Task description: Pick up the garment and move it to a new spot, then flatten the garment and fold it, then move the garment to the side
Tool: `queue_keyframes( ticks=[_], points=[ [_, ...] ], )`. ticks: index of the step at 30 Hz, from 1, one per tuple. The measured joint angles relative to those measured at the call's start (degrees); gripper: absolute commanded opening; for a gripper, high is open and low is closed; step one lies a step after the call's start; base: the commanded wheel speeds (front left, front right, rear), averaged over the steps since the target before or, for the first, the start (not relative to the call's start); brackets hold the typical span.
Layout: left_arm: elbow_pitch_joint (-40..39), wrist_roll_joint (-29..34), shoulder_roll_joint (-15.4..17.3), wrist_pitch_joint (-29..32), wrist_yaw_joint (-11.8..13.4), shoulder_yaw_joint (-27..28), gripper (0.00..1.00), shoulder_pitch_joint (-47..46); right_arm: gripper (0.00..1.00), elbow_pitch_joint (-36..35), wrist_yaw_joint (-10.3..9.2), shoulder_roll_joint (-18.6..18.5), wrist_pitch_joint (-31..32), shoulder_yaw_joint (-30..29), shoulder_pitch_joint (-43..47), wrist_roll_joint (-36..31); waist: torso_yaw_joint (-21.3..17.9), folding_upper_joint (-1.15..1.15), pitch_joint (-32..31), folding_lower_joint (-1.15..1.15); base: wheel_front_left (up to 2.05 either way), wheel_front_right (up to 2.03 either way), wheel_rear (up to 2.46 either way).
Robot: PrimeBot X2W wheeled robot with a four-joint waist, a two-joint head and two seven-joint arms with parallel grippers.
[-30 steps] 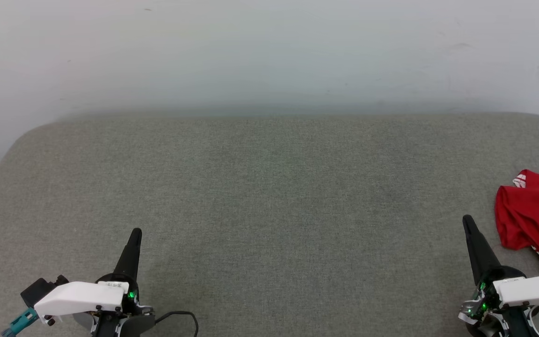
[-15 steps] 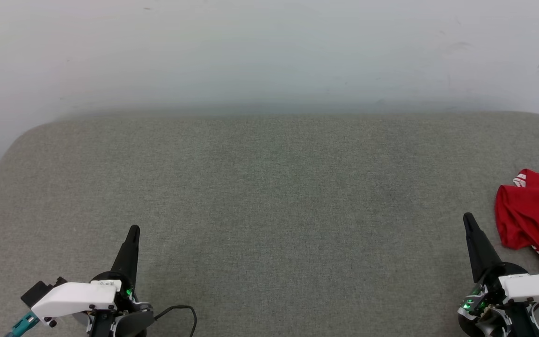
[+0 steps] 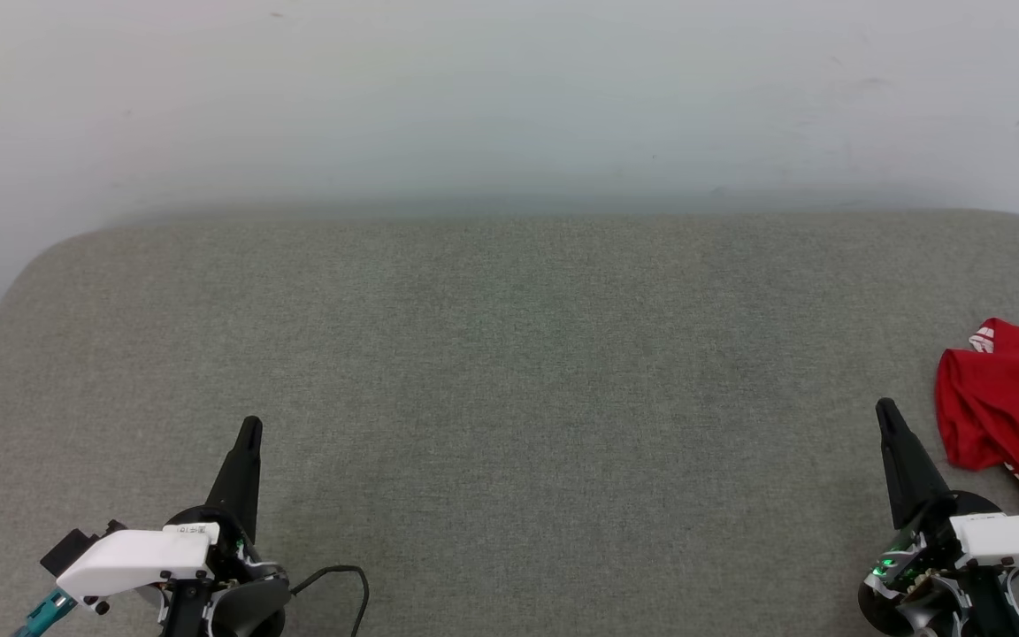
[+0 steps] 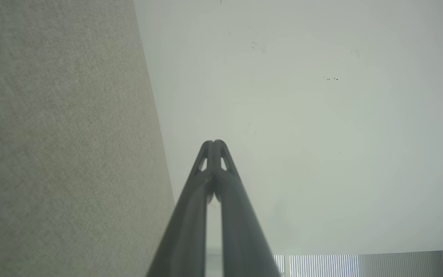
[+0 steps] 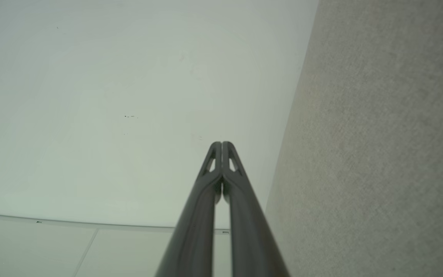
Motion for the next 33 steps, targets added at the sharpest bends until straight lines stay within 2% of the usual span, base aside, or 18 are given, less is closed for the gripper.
queue_keyframes(
  ticks=[33],
  points=[
    [0.0, 0.0, 0.0, 0.0, 0.0, 0.0, 0.00, 0.0, 0.00, 0.0, 0.00, 0.5, 0.5, -0.6, -0.1, -0.3, 0.0, 0.00, 0.0, 0.00, 0.00, 0.00, 0.00]
  ],
)
